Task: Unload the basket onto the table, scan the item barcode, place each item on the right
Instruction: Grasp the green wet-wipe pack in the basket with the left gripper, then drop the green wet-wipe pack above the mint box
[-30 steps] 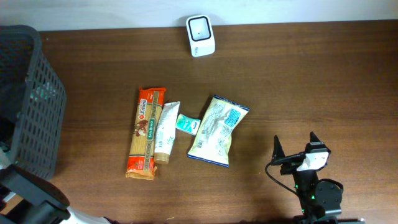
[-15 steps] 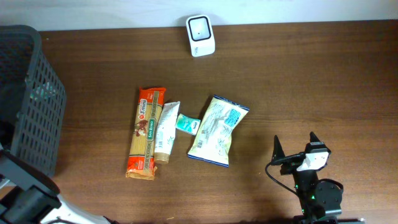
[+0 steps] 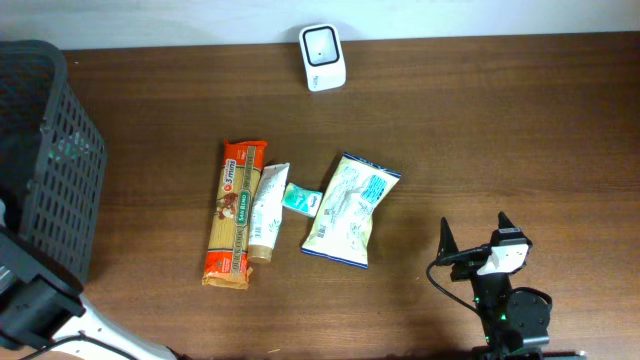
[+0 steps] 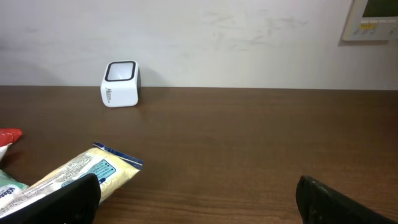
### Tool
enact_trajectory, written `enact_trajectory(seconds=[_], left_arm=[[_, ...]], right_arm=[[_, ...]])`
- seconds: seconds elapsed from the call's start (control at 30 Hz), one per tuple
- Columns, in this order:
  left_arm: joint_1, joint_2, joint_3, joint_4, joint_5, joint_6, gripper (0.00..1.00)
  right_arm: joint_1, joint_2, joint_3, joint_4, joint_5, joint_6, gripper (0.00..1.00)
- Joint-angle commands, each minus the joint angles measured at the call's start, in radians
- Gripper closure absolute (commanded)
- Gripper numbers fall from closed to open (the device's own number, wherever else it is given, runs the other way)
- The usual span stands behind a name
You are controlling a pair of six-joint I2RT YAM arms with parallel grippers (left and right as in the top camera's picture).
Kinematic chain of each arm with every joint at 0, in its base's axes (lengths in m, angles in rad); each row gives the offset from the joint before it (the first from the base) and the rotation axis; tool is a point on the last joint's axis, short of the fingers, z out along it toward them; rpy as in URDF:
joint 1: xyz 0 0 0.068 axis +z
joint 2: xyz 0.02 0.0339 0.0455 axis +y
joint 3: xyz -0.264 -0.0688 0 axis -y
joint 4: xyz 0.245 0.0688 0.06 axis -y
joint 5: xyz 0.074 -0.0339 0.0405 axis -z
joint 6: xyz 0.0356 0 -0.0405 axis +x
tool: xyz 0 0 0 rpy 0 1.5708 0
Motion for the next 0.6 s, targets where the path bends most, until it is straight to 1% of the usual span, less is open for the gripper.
enact_trajectory(seconds=[0.0, 0.07, 0.13, 0.2, 0.23, 0.3, 0.33, 0.4, 0.47, 0.57], left_arm=[[0.016, 0.066, -0.005, 0.006, 0.003, 0.005, 0.34], [0.016, 0.075, -0.005, 0.004, 0.003, 0.005, 0.35], [0.016, 0.076, -0.005, 0.011, 0.004, 0.005, 0.45], [0.016, 0.076, -0.005, 0.011, 0.004, 0.005, 0.61], [0.016, 0.076, -0.005, 0.011, 0.004, 0.005, 0.66], [0.016, 0.076, -0.005, 0.011, 0.003, 0.005, 0.87], [0.016, 0.076, -0.005, 0.013, 0.003, 0.005, 1.0], [0.014, 0.073, 0.001, -0.008, 0.003, 0.005, 1.0], [0.005, 0.056, 0.041, -0.079, 0.004, 0.004, 1.0], [-0.026, -0.029, 0.127, -0.172, 0.004, 0.004, 1.0]], right_arm=[[0.005, -0.005, -0.007, -0.003, 0.005, 0.011, 0.01], [0.005, -0.005, -0.007, -0.003, 0.005, 0.011, 0.01], [0.005, -0.005, -0.007, -0.003, 0.005, 0.011, 0.01], [0.005, -0.005, -0.007, -0.003, 0.005, 0.011, 0.01], [0.005, -0.005, -0.007, -0.003, 0.005, 0.011, 0.01], [0.005, -0.005, -0.007, -0.003, 0.004, 0.011, 0.01], [0.005, -0.005, -0.007, -0.003, 0.004, 0.011, 0.01], [0.005, -0.005, -0.007, -0.003, 0.005, 0.011, 0.01], [0.005, -0.005, -0.007, -0.003, 0.005, 0.011, 0.01], [0.005, -0.005, -0.007, -0.003, 0.004, 0.011, 0.01]])
